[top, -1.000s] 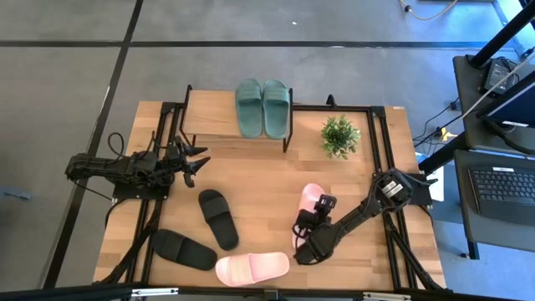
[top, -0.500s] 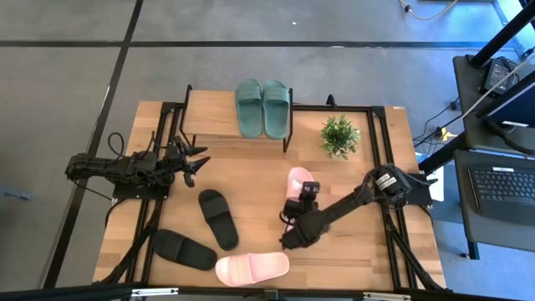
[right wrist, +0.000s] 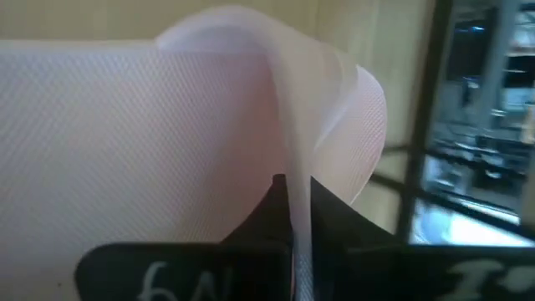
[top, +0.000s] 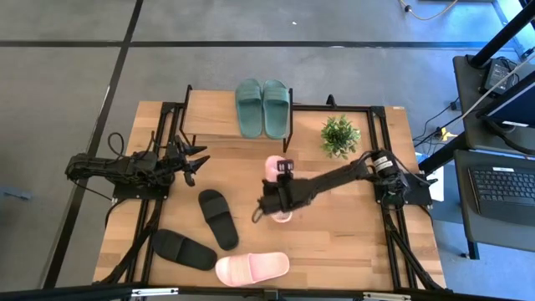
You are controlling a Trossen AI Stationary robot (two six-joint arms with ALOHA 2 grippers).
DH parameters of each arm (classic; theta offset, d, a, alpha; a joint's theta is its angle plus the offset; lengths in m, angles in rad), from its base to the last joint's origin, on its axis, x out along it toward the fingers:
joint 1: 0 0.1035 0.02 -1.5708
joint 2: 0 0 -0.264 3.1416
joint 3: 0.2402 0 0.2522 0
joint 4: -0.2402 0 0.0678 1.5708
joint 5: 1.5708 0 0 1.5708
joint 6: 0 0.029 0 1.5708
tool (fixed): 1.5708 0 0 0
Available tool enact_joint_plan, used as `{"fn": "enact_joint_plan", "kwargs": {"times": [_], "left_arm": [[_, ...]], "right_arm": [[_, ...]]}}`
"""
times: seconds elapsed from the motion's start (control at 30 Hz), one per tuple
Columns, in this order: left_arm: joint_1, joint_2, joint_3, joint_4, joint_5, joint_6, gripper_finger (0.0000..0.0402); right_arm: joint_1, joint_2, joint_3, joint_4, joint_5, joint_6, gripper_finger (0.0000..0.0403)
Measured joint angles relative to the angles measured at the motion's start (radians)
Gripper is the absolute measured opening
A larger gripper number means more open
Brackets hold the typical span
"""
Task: Pick and place slides into the shelf
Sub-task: Put the top pink slide under the shelf
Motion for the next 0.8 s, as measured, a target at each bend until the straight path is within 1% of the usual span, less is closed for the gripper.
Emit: {"fn": "enact_joint_plan", "kwargs": {"times": [0.13,0.2,0.33,0.43,0.63,0.8], "left_arm": [[0.0,0.0,0.0,0.0,0.0,0.0,0.0169],[0.0,0.0,0.0,0.0,0.0,0.0,0.0169],[0.0,0.0,0.0,0.0,0.0,0.0,0.0169],[0.0,0.0,0.0,0.0,0.0,0.0,0.0169],[0.0,0.0,0.0,-0.001,0.0,0.0,0.0169],[0.0,0.0,0.0,-0.001,0.0,0.0,0.0169]], "right_arm": [[-0.06,-0.001,-0.007,0.095,-0.078,-0.084,0.0011],[-0.084,-0.002,-0.032,0.16,-0.079,-0.117,0.0011],[-0.123,-0.002,-0.072,0.236,-0.081,-0.162,0.0011],[-0.144,-0.002,-0.132,0.32,-0.081,-0.201,0.0011],[-0.17,-0.006,-0.208,0.456,-0.068,-0.211,0.0011],[-0.172,-0.007,-0.213,0.47,-0.059,-0.203,0.0013]]}}
